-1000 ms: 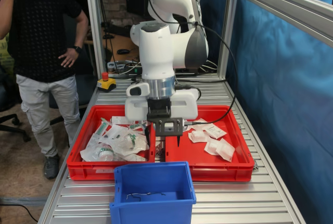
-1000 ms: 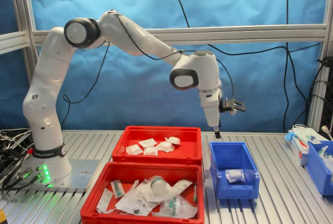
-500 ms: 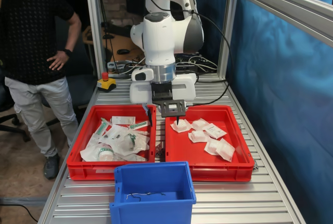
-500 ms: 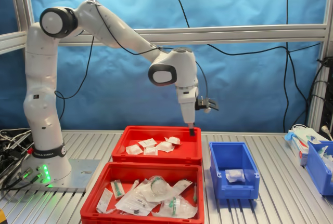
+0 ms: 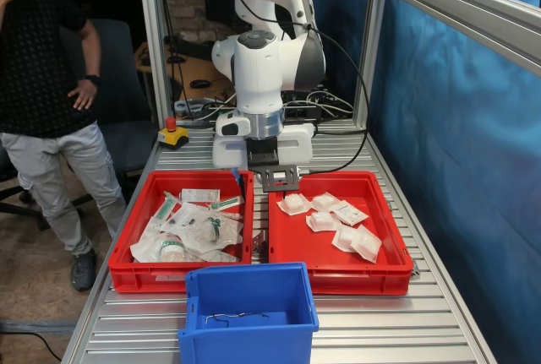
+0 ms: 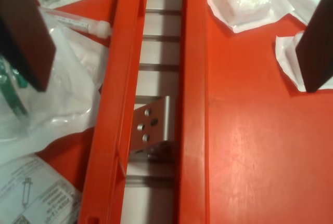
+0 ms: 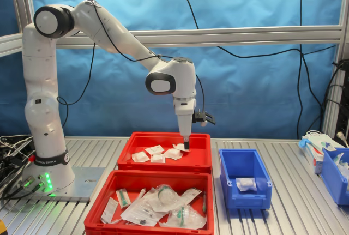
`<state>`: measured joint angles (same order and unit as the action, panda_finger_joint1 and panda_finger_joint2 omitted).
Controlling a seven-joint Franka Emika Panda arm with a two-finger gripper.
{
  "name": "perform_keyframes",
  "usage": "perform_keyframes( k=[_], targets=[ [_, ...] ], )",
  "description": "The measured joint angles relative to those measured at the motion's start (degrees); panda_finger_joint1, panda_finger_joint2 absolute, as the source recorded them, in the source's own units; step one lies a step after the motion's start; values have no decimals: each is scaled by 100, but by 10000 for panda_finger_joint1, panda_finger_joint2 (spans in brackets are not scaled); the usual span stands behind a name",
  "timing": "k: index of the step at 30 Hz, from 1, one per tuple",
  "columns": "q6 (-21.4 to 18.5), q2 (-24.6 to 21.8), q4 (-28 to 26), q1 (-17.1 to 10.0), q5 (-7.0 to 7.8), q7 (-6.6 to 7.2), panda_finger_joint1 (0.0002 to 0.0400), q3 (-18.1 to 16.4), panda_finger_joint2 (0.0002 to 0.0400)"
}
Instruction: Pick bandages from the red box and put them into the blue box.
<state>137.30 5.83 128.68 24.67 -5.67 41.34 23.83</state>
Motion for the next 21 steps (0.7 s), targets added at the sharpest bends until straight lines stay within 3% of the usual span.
perform_keyframes(
  k=[15, 21],
  targets=[
    [0, -12, 92, 12, 21, 0, 400, -27, 400],
    [2, -12, 93, -216, 22, 0, 400, -296, 400]
  ],
)
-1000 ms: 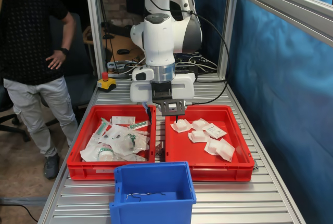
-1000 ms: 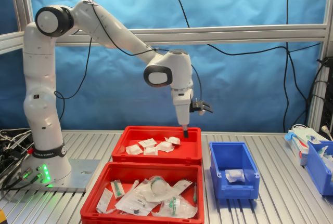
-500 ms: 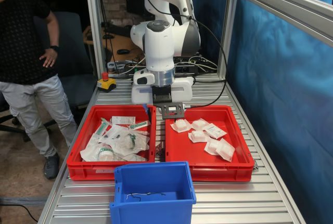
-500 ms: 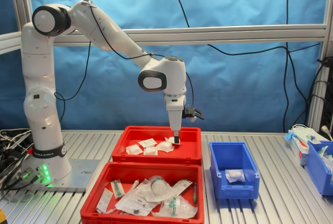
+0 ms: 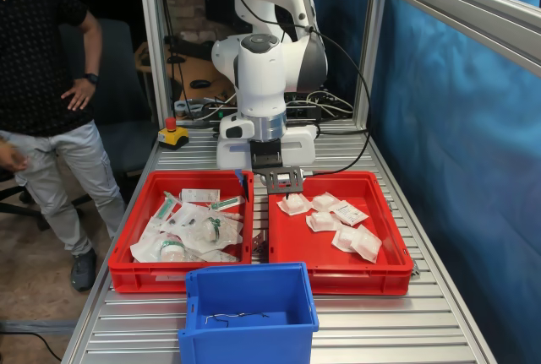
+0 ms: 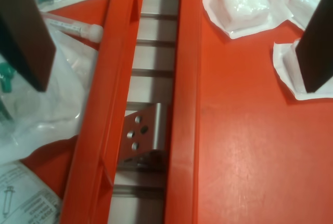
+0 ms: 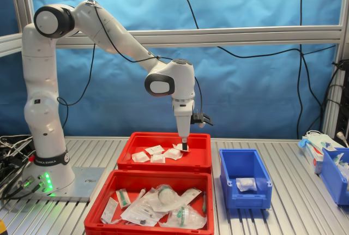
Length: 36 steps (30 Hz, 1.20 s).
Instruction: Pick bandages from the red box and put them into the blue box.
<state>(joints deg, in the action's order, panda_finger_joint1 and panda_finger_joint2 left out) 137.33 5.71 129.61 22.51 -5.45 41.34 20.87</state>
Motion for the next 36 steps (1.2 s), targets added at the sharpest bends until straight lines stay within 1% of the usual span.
perform_keyframes(
  k=[2, 3, 6, 7, 8, 9, 12, 13, 15, 22, 29, 33, 36],
  targets=[
    [0, 0, 0, -120, 0, 0, 400, -124, 400],
    [0, 0, 0, -243, 0, 0, 400, -242, 400],
    [0, 0, -1, -455, 0, 0, 400, -434, 400],
    [0, 0, -3, -622, 0, 0, 400, -583, 400],
    [0, 0, -5, -701, 0, 0, 400, -652, 400],
    [0, 0, -12, -872, 0, 0, 400, -798, 400],
    [0, 0, -35, -1113, 0, 0, 400, -995, 400],
    [0, 0, -62, -1252, 0, 0, 400, -1103, 400],
    [0, 1, -121, -1416, 0, 0, 400, -1221, 400],
    [0, -25, -355, -1624, 0, 0, 400, -1374, 400],
    [0, -182, -574, -1643, 0, 0, 400, -1451, 400],
    [-11, -345, -672, -1643, 1, 0, 400, -1489, 400],
    [-104, -442, -721, -1643, 1, 0, 400, -1505, 400]
  ],
)
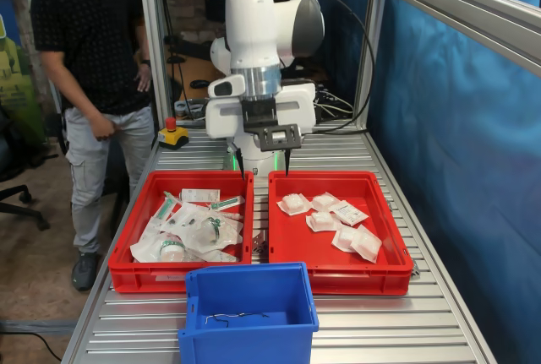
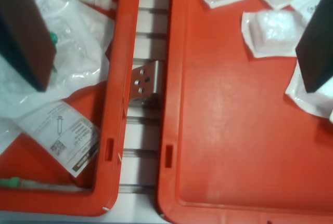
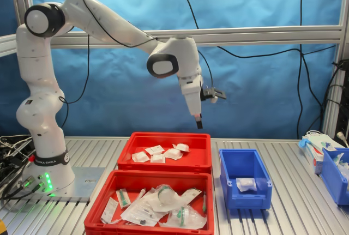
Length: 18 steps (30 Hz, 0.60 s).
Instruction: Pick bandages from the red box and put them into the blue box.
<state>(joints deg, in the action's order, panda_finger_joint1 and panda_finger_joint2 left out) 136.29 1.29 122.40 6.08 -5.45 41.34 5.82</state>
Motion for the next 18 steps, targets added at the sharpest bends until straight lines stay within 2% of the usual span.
perform_keyframes(
  k=[8, 18],
  targets=[
    [-694, -177, -90, 0, 0, 0, 400, -17, 400],
    [-1102, -180, -91, 0, 0, 0, 400, -18, 400]
  ],
)
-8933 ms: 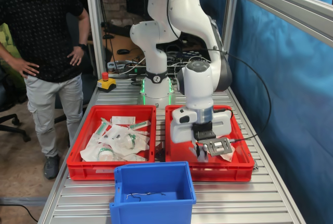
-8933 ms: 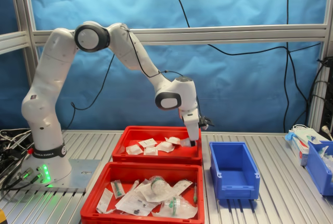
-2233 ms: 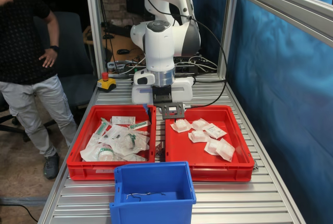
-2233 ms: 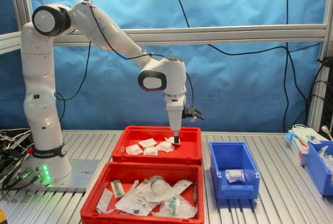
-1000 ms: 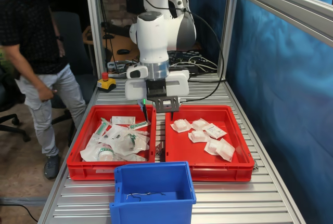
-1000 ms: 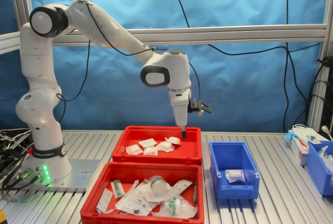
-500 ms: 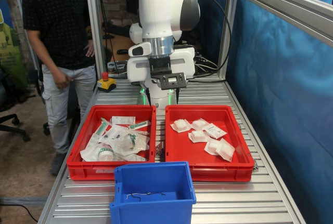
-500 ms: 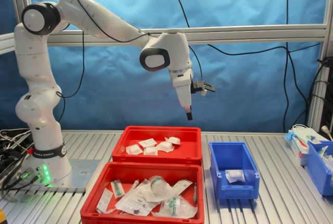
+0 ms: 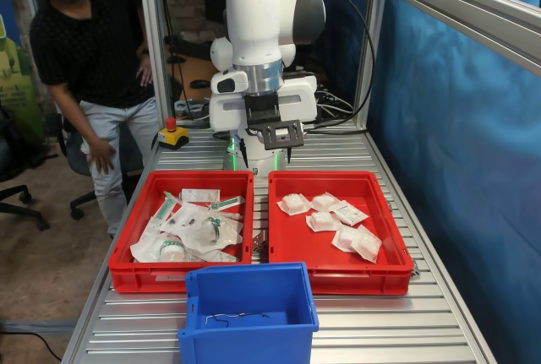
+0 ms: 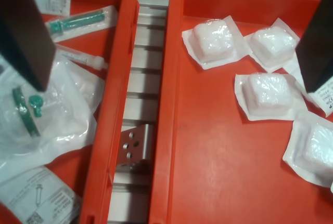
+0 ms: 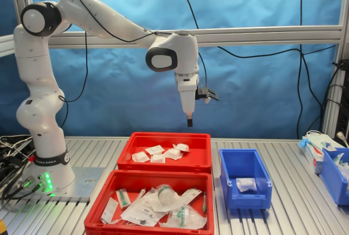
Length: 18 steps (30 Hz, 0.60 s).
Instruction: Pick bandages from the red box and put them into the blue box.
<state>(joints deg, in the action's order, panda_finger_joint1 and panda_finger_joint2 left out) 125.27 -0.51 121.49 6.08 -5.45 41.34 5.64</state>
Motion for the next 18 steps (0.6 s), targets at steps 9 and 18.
perform_keyframes(
  k=[9, 18],
  targets=[
    [-67, 0, 0, 0, 0, 0, 400, 0, 400],
    [-68, 0, 0, 0, 0, 0, 400, 0, 400]
  ],
)
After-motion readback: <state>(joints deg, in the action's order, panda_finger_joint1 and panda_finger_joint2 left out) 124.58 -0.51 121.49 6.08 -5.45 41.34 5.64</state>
